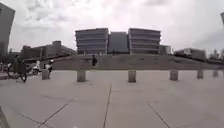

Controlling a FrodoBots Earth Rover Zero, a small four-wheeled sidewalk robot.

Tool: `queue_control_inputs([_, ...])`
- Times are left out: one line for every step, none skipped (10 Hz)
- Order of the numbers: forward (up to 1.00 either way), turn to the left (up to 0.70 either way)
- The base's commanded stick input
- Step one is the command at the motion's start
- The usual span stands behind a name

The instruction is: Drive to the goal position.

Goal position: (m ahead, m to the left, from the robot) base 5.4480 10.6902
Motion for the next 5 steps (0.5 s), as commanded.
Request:
queue_control_inputs([0.70, 0.00])
queue_control_inputs([0.70, 0.00])
queue_control_inputs([0.70, 0.00])
queue_control_inputs([0.70, 0.00])
queue_control_inputs([0.70, 0.00])
